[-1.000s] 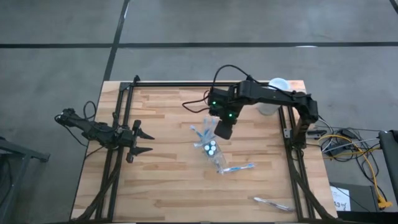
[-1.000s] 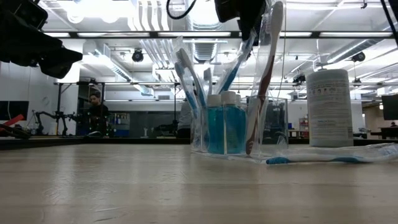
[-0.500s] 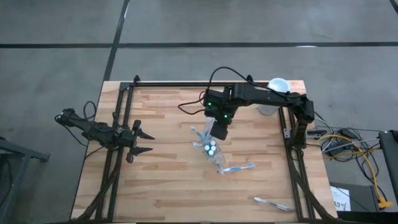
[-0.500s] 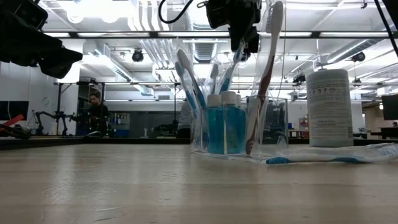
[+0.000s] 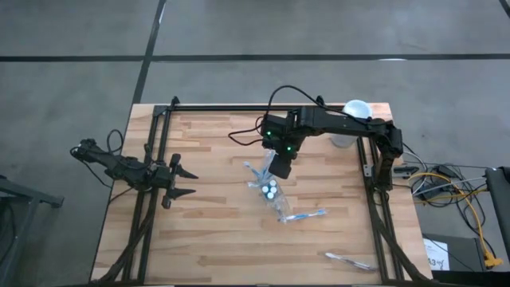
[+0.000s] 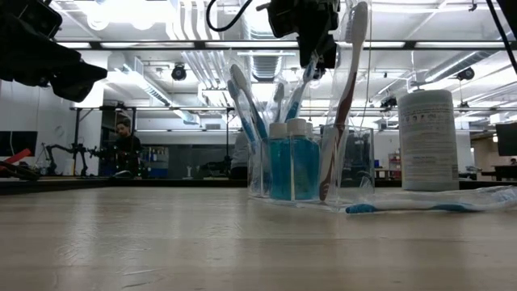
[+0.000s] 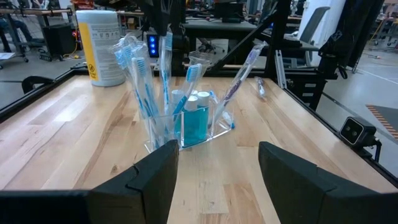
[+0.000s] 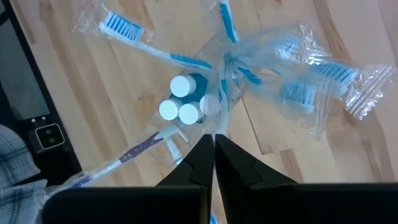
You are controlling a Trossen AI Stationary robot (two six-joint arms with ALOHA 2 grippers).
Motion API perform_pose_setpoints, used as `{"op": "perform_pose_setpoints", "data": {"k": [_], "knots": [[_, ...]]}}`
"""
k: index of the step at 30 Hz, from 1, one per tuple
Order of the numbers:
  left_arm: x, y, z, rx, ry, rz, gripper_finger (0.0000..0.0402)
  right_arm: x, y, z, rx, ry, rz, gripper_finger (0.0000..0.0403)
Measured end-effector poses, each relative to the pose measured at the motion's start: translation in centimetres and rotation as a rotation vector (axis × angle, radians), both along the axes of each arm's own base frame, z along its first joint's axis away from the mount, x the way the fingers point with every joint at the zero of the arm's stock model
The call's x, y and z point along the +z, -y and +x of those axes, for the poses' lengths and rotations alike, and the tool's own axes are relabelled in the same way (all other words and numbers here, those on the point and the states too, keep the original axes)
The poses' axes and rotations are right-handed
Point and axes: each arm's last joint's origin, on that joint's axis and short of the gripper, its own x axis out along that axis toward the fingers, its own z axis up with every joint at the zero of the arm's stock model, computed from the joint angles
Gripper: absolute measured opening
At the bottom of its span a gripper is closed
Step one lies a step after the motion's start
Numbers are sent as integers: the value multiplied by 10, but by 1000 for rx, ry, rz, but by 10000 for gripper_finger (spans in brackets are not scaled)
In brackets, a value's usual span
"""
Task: Pick & Place toothbrushing station
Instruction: Put the blue toothbrush into the left section of the transparent organizer
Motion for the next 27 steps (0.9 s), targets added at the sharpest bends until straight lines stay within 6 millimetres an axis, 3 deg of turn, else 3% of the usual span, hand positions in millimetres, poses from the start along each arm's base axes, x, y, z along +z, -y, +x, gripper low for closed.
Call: {"op": "perform_pose_setpoints", "data": {"k": [17,27], "knots": [[0,0,0,0,0,0,227,5,2,2,-38,45,-49,126],[0,0,0,0,0,0,227,47,3,-15,-111,127,-174,139]]}}
